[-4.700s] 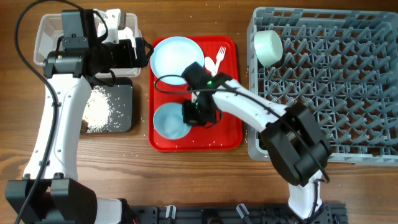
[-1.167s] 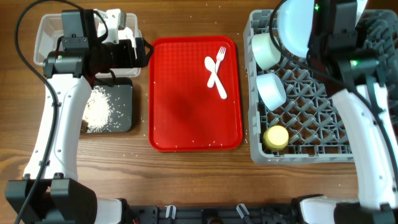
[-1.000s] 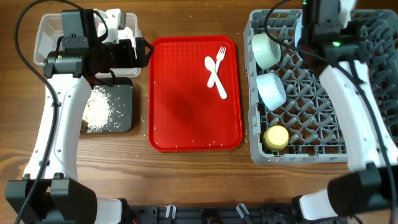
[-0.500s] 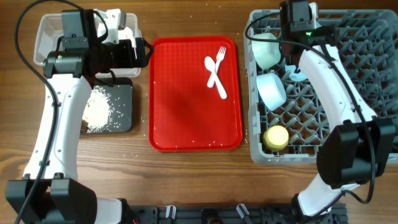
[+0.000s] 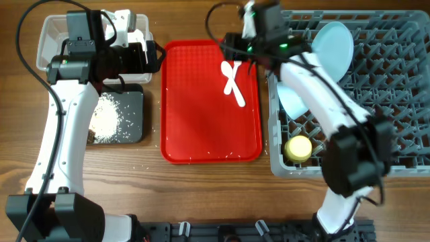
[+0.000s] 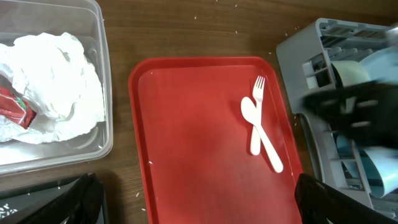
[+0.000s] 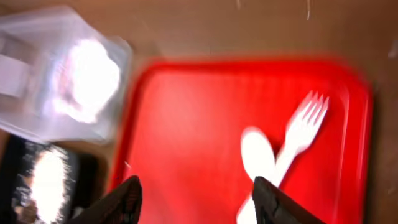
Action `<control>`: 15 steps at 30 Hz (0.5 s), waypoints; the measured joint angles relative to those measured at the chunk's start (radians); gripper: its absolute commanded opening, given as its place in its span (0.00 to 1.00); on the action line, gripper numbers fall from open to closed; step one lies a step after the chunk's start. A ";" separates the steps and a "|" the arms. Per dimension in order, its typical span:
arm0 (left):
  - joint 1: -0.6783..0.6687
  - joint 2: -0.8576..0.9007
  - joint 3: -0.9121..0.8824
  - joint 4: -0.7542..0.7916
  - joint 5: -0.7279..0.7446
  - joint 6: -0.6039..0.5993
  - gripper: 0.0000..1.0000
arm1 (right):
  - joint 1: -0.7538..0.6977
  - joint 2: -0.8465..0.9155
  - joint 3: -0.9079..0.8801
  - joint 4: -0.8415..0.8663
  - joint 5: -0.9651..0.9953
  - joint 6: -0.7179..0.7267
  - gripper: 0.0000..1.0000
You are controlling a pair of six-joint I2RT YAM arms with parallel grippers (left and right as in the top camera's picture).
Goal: Sort waste into correct bins and load items into the dishwasher rack
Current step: 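Grasp the white fork and spoon together with the right gripper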
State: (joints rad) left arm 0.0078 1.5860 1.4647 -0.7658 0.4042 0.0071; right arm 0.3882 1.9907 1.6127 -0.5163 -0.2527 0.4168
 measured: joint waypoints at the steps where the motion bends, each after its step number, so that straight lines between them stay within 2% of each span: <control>1: 0.000 0.000 0.000 -0.001 0.000 0.000 1.00 | 0.009 0.039 0.000 -0.014 0.006 0.019 0.55; 5: 0.000 0.000 0.000 0.000 0.000 0.000 1.00 | 0.039 0.167 -0.003 -0.068 0.032 0.087 0.55; 8: 0.000 0.000 0.000 0.000 0.000 0.000 1.00 | 0.041 0.170 -0.004 -0.078 0.095 0.161 0.57; 15: 0.000 0.000 0.000 -0.001 0.000 0.000 1.00 | 0.041 0.170 -0.004 -0.093 0.230 0.181 0.56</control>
State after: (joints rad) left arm 0.0078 1.5860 1.4647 -0.7666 0.4042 0.0071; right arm 0.4294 2.1609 1.6089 -0.6098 -0.0223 0.5980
